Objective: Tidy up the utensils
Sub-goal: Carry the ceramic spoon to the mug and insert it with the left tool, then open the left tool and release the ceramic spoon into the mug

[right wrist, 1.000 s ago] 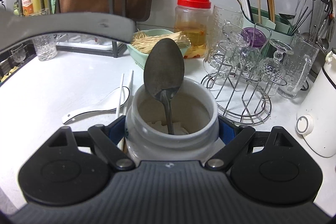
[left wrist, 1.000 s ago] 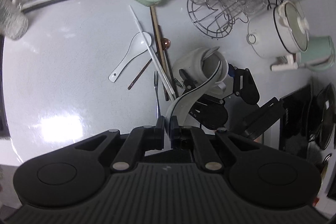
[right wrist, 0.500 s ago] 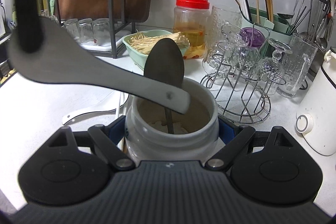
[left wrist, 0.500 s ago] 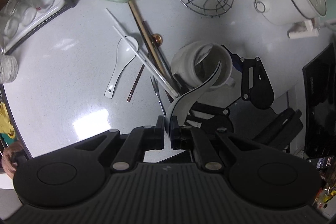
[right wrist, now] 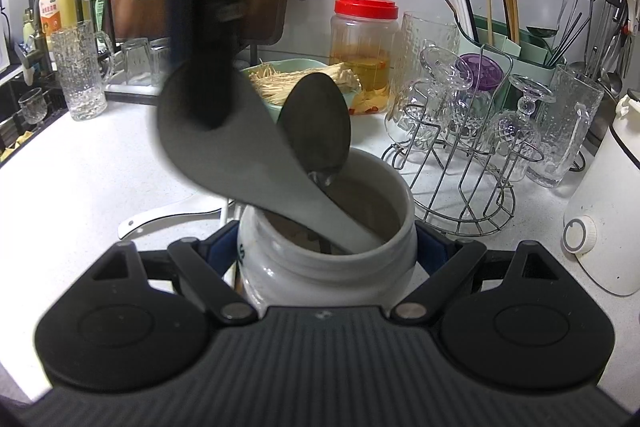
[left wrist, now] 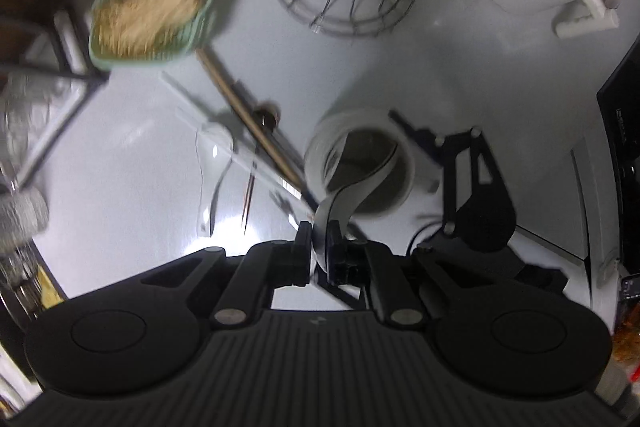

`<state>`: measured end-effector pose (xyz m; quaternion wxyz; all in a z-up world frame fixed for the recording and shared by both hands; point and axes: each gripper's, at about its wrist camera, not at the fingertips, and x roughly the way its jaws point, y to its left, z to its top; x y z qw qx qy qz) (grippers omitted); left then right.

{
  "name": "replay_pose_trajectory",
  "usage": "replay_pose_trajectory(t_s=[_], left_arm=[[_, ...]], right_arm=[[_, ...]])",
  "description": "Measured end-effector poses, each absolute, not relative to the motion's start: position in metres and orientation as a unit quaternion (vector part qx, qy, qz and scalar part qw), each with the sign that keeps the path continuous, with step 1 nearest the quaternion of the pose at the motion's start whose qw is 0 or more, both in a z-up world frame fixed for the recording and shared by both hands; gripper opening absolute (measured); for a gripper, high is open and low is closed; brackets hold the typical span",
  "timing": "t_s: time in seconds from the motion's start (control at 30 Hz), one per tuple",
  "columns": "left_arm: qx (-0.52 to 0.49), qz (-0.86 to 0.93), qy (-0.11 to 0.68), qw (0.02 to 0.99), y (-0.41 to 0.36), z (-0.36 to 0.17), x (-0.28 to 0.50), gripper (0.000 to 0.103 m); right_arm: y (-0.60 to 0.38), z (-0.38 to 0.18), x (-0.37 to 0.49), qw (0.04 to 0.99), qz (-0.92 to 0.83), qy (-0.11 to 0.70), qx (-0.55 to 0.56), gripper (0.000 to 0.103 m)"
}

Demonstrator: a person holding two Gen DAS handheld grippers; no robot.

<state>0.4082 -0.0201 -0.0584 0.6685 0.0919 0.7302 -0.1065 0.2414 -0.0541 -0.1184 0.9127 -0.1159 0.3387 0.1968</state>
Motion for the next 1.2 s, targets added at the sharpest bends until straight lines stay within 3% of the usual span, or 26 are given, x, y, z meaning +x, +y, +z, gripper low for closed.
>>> replay_pose_trajectory(t_s=[0.73, 1.2], left_arm=[[0.131, -0.165, 0.671, 0.711, -0.04, -0.077, 0.399, 0.014], [0.02, -0.18, 0.614, 0.769, -0.002, -0.039, 0.366, 0.017]], right_arm=[[-0.051, -0.119, 0.243, 0.914, 0.2, 0.332, -0.12, 0.091], [-0.042, -0.121, 0.249, 0.912, 0.201, 0.336, -0.123, 0.091]])
